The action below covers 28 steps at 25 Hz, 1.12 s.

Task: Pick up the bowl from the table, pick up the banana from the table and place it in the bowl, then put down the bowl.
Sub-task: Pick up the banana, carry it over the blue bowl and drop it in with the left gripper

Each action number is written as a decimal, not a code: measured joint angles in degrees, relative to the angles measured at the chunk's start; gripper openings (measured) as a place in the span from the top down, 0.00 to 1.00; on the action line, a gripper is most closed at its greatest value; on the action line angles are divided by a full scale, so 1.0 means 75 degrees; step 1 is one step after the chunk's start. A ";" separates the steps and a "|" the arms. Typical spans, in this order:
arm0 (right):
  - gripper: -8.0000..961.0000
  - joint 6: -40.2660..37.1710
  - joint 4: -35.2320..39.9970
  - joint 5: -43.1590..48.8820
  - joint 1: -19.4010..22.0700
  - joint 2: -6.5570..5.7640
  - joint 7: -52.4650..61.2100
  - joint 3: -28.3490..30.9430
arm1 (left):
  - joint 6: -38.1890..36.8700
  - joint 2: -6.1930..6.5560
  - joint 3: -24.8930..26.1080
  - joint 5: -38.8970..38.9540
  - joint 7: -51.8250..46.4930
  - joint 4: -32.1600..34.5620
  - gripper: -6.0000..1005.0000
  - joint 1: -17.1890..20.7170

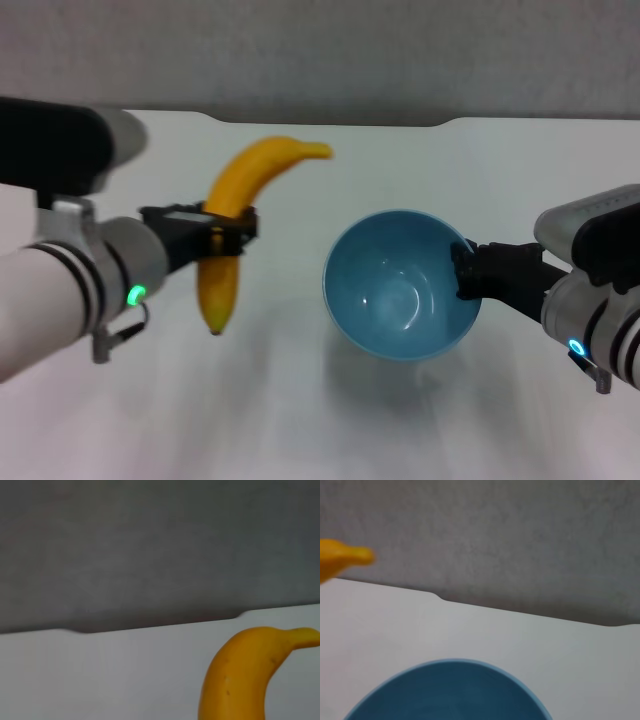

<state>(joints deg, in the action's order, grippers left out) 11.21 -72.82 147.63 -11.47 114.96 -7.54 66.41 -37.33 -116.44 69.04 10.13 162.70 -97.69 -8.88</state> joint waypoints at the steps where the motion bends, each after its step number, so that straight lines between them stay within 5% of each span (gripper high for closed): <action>1: 0.95 0.0001 0.0011 -0.0001 -0.0016 -0.0001 -0.0001 0.0000 | -0.0027 0.0001 -0.0113 -0.0002 0.0007 -0.0007 0.47 -0.0056; 12: 0.95 -0.0061 0.0191 -0.0389 -0.0263 0.0020 0.0017 -0.0237 | 0.0940 -0.0008 -0.0804 0.0387 0.0011 -0.0120 0.45 -0.0542; 28: 0.95 -0.0169 -0.0033 -0.0976 -0.0504 0.0009 -0.0034 -0.0932 | 0.2531 -0.0013 -0.1141 0.0861 -0.0042 0.0689 0.42 -0.0545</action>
<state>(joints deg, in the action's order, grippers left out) 9.94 -73.07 140.31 -15.25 115.03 -7.80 59.42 -18.35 -116.54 60.48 16.59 162.38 -92.52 -12.97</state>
